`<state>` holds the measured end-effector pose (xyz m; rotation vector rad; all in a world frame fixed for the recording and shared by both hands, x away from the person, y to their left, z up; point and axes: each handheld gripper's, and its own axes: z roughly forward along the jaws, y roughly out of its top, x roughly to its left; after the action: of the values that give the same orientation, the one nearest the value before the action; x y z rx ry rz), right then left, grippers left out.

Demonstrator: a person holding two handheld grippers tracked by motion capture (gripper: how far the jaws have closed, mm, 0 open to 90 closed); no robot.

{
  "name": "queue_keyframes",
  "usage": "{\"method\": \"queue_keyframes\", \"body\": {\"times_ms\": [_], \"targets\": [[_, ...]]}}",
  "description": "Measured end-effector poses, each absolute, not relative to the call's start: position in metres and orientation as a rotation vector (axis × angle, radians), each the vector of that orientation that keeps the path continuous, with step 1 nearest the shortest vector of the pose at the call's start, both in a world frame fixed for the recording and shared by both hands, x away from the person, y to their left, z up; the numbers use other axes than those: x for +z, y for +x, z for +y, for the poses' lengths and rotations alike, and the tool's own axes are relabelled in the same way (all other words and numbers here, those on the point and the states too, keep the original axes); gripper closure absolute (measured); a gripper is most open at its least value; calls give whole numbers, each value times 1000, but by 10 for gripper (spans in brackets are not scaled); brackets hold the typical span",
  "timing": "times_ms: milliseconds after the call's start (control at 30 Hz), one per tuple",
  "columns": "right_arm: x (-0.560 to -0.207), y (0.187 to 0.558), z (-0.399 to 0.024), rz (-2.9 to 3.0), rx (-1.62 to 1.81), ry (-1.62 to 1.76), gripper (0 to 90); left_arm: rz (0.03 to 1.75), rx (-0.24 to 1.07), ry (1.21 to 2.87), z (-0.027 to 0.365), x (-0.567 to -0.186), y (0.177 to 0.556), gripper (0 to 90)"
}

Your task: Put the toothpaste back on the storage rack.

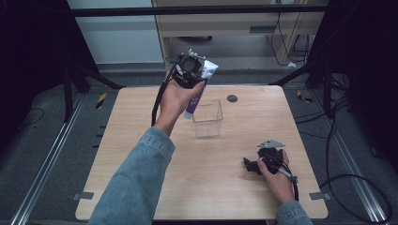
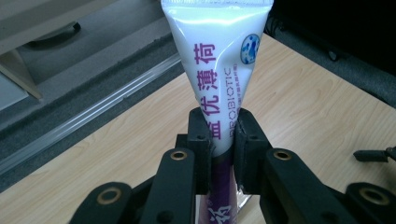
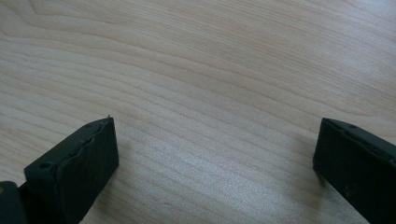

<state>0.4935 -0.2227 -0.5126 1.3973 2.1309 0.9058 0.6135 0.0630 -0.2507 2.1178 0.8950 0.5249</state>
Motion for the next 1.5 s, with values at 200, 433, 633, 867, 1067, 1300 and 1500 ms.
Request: {"method": "queue_keyframes", "body": {"times_ms": [200,433,633,867,1067,1300,1500], "targets": [[-513,494,-223,2131,905,1396,4,892,531,2096,57,-251,620,785],[-513,494,-223,2131,908,1393,5,871,538,2083,48,-250,626,785],[-513,493,-223,2132,909,1392,5,873,540,2063,47,-256,630,784],[-513,493,-223,2132,909,1389,5,859,561,2042,46,-258,632,784],[-513,493,-223,2132,909,1388,5,853,573,2026,47,-260,635,784],[-513,493,-223,2134,908,1388,5,859,560,2029,44,-268,640,784],[-513,493,-223,2137,906,1385,5,853,557,2030,42,-275,641,784]]}}
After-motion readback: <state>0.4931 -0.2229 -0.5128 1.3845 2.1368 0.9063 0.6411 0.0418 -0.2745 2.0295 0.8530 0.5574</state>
